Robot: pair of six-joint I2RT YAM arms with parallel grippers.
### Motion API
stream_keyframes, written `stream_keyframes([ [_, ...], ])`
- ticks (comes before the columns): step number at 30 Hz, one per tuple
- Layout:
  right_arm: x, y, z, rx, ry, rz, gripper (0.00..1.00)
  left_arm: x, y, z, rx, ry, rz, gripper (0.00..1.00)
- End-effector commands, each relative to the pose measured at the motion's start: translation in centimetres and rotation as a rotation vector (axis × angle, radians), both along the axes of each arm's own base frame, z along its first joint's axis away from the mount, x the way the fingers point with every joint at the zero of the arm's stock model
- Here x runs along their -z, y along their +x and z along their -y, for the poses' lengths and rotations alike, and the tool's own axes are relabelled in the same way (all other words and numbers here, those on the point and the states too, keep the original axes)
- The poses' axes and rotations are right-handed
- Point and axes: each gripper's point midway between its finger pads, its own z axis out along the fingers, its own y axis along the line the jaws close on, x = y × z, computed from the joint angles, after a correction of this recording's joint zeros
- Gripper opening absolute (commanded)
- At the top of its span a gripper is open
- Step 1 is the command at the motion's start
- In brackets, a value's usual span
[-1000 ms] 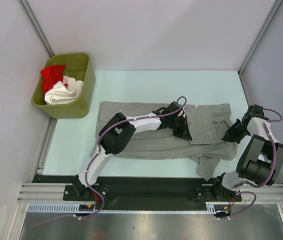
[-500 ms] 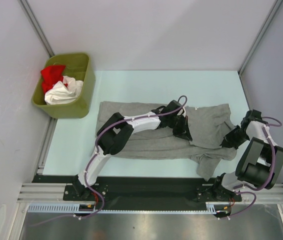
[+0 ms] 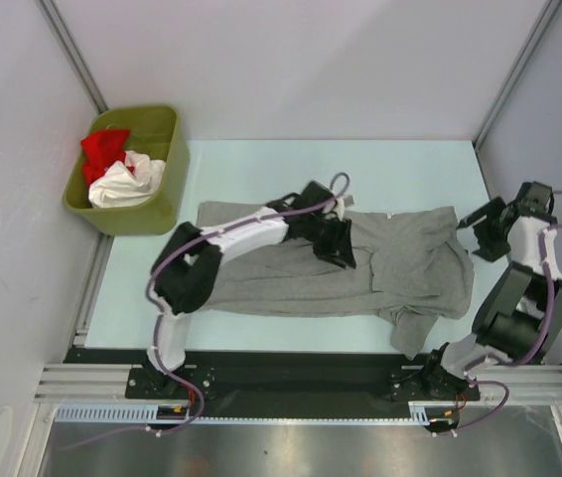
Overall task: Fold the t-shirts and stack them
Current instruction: Fold the tshirt
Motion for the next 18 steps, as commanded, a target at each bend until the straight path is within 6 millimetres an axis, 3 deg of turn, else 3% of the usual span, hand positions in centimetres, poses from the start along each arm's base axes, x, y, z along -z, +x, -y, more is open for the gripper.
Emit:
stream_keyframes([
  [1,-1.3,6.3,1.2,-0.16,-0.076,0.131,0.8,-7.1,4.0,-5.3,-0.061,-0.063,0.197,0.45],
  [6,-1.3,10.0,1.9,-0.3,-0.142,0.225,0.91,-7.4,10.4,-14.6,-0.252,0.118,0.323,0.47],
  [9,-0.5,11.8,2.0,-0.379,-0.134,0.266,0.93,-5.5,13.5,-21.1,-0.393,0.294,0.33,0.44],
  [10,0.7,12.0,2.0,-0.398,-0.117,0.244,0.93,-5.0,13.9,-22.5,-0.42,0.326,0.32,0.43],
  [12,0.4,12.8,2.5,-0.437,-0.15,0.247,0.93,-4.0,15.4,-25.9,-0.494,0.379,0.305,0.41],
  [16,0.4,14.0,3.3,-0.472,-0.191,0.255,0.94,-2.1,17.6,-29.6,-0.584,0.434,0.266,0.41],
  [17,1.4,14.2,3.6,-0.476,-0.184,0.234,0.94,-2.0,18.3,-30.0,-0.607,0.426,0.254,0.4],
  [18,0.9,14.9,3.8,-0.485,-0.192,0.243,0.95,-0.7,18.8,-30.9,-0.629,0.433,0.217,0.4],
])
